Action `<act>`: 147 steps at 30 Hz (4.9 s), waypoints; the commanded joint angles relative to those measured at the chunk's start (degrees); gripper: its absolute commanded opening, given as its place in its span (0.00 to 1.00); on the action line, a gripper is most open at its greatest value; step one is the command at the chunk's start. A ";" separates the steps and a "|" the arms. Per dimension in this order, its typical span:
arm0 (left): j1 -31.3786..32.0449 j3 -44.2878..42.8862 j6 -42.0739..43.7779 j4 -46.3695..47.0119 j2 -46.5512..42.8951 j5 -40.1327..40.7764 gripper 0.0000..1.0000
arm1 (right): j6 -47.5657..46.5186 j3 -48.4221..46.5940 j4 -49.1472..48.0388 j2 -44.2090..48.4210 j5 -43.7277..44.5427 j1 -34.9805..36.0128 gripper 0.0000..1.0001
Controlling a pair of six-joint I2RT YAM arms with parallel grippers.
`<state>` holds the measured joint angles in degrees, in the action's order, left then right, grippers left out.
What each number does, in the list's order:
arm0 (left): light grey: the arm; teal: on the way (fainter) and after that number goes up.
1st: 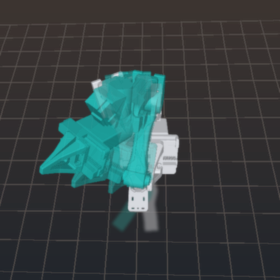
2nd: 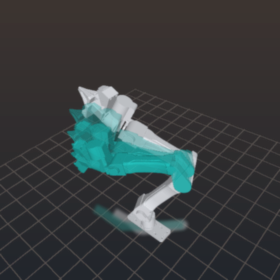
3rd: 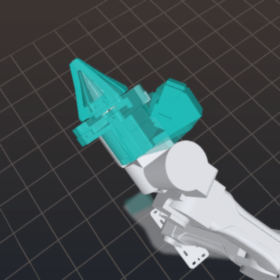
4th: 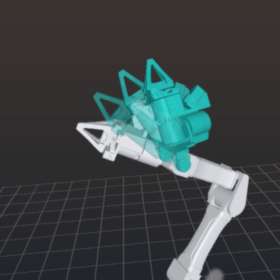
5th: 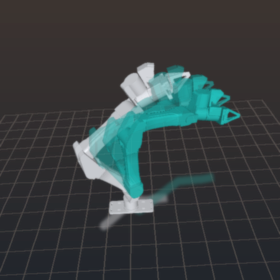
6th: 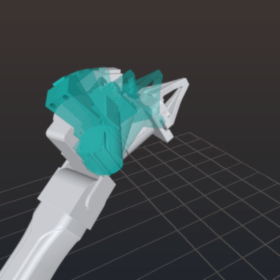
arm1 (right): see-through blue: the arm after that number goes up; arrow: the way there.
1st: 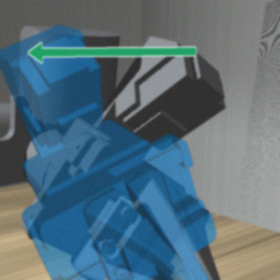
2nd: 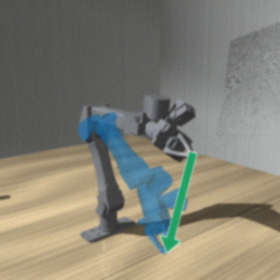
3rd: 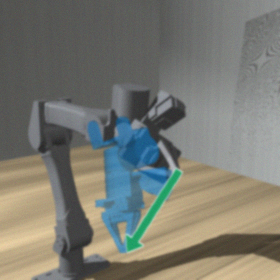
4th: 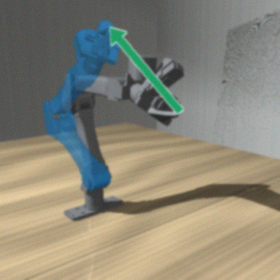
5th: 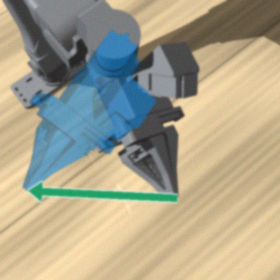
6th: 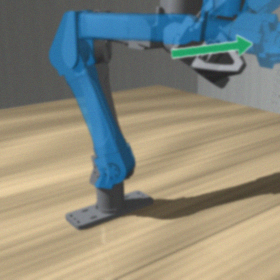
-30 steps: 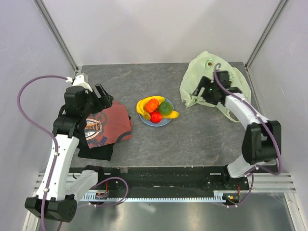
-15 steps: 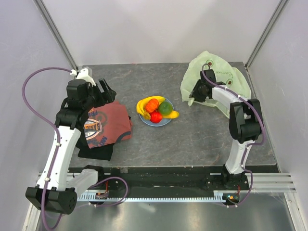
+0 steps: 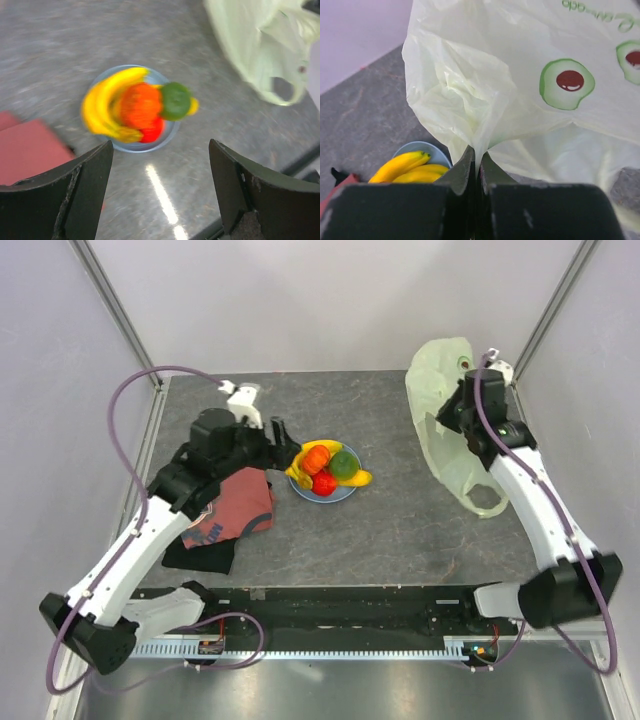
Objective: Place the fruits into the plastic bag
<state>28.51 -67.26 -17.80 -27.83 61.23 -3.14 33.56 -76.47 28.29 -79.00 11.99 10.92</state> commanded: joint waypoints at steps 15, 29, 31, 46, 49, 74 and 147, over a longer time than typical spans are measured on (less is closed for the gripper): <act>32.74 -9.72 6.20 26.16 21.73 6.03 0.87 | 18.11 16.09 4.41 15.90 -16.98 0.25 0.08; 37.05 -18.34 12.70 26.61 35.70 14.02 0.86 | 24.44 14.50 5.46 15.72 -19.28 0.33 0.09; 37.05 -19.83 13.32 26.08 37.55 17.70 0.84 | 25.32 14.59 5.46 15.81 -19.55 0.33 0.10; 37.14 -23.61 17.63 25.81 44.24 24.41 0.40 | 27.79 14.15 5.54 16.51 -21.74 0.25 0.16; 37.14 -23.44 19.73 27.22 44.06 22.57 0.11 | 27.35 14.77 5.81 17.21 -21.31 0.33 0.20; 13.95 -39.77 -10.67 6.40 43.00 -18.82 0.02 | -17.99 17.06 -1.31 22.32 -13.05 -9.01 0.85; -1.35 -24.23 1.54 12.19 32.28 -40.54 0.95 | -2.45 -28.74 27.60 -6.08 -5.65 -4.15 0.00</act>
<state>27.09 -91.35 -15.99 -21.41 95.04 -39.46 28.91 -101.86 56.64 -88.03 13.34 9.96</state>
